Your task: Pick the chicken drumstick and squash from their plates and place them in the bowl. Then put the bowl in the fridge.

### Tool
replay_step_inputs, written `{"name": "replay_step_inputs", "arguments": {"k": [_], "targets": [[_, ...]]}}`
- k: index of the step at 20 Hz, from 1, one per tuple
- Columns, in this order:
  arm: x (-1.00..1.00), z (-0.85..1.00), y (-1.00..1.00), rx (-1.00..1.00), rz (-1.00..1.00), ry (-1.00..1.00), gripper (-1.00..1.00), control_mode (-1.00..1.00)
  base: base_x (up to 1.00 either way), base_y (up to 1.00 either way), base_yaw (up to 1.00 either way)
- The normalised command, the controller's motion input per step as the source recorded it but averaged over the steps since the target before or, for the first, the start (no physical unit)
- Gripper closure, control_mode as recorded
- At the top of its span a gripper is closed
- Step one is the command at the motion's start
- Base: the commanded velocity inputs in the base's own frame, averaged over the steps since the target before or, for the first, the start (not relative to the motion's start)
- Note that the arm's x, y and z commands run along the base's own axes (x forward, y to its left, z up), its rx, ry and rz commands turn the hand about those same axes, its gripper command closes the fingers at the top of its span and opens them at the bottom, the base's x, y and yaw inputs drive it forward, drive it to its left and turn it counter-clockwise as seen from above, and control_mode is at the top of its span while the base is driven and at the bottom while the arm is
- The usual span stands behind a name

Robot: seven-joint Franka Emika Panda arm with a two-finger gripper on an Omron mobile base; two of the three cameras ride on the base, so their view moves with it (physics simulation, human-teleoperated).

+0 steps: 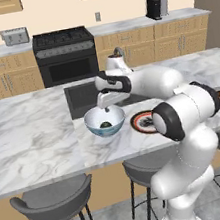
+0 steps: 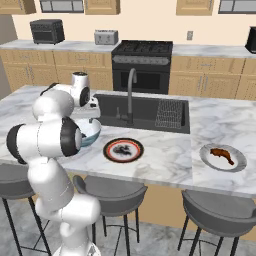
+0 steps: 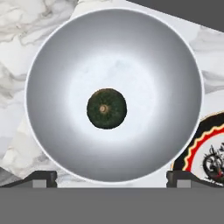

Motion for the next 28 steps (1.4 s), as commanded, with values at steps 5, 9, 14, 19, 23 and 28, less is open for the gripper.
{"name": "replay_step_inputs", "arguments": {"k": [5,9,14,19,23,28], "targets": [[-0.35,0.1,-0.46,0.0,0.0,-0.06,-1.0,-1.0,0.0,0.0,0.0],[-0.36,0.05,-0.5,0.0,0.0,-0.06,-1.0,-1.0,0.0,0.0,0.0],[-0.31,0.0,-0.48,0.0,0.0,-0.05,-1.0,-1.0,0.0,0.0,0.0],[-0.3,0.0,-0.48,0.0,0.0,-0.04,-1.0,-1.0,0.0,0.0,0.0],[-0.29,0.0,-0.46,0.0,0.0,-0.03,-1.0,-1.0,0.0,0.0,0.0],[-0.22,0.0,-0.32,-0.03,0.0,0.0,-1.0,-1.0,0.0,0.0,0.0]]}}
